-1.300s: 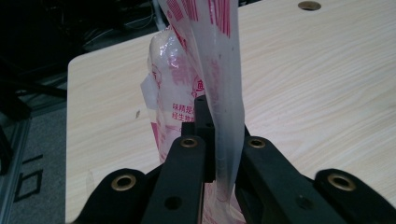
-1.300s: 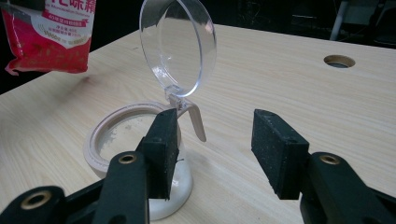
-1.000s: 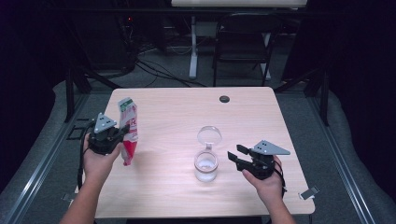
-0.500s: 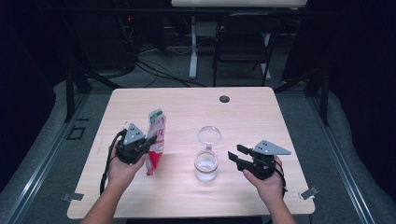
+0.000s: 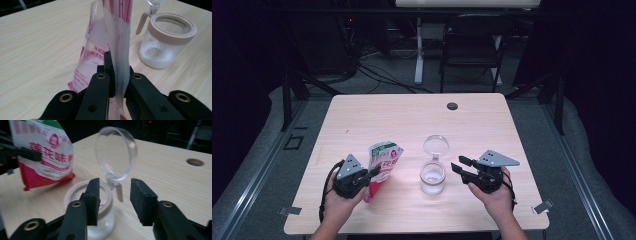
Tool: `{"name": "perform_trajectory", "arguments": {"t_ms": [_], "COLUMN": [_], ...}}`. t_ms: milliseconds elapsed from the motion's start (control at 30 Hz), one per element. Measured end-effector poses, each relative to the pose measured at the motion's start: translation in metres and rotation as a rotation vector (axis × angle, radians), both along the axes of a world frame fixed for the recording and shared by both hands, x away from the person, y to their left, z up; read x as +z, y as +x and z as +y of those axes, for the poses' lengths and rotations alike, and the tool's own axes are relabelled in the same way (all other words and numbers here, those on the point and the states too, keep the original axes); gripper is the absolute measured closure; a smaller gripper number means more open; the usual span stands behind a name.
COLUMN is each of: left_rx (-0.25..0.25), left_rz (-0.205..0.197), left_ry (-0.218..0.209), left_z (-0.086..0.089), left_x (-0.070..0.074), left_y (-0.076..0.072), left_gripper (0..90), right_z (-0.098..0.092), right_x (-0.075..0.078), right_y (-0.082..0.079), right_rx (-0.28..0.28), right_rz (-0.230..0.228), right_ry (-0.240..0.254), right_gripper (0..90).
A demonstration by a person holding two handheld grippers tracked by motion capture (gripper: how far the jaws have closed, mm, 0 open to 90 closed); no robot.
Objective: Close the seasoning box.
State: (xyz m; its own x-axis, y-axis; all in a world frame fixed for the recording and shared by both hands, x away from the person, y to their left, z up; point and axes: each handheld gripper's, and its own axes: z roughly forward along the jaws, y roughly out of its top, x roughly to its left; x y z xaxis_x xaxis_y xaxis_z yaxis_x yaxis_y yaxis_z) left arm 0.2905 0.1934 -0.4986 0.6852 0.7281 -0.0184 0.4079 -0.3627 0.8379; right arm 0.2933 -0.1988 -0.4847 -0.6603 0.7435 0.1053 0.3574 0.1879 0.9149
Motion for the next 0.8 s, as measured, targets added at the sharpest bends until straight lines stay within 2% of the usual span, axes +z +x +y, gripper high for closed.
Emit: {"name": "perform_trajectory", "arguments": {"t_ms": [100, 167, 267, 433, 567, 667, 800], "left_rx": [-0.006, -0.01, -0.013, -0.012, -0.014, -0.023, -0.02], "left_rz": [0.014, 0.023, 0.036, 0.047, 0.048, 0.055, 0.051], "left_ry": [0.006, 0.028, 0.05, 0.037, 0.029, 0.029, 0.018], "left_z": [0.001, 0.0, -0.001, 0.0, 0.001, 0.001, 0.001], "left_x": [-0.004, -0.007, -0.011, -0.014, -0.017, -0.019, -0.021], "left_y": [-0.001, -0.001, -0.001, -0.001, -0.001, -0.001, -0.001], "left_gripper": [90.0, 90.0, 90.0, 90.0, 90.0, 90.0, 90.0], "right_z": [0.009, 0.017, 0.029, 0.047, 0.059, 0.068, 0.079], "right_x": [0.008, 0.013, 0.017, 0.019, 0.022, 0.021, 0.019], "right_y": [-0.002, -0.002, 0.0, 0.008, 0.013, 0.019, 0.025], "right_rx": [0.055, 0.091, 0.135, 0.182, 0.207, 0.238, 0.272], "right_rz": [-0.002, -0.004, 0.002, 0.005, 0.008, 0.04, 0.06], "right_ry": [0.005, -0.003, 0.001, -0.038, -0.044, -0.045, -0.066], "right_gripper": [66.6, 70.1, 71.0, 70.4, 68.9, 67.5, 66.3]}}
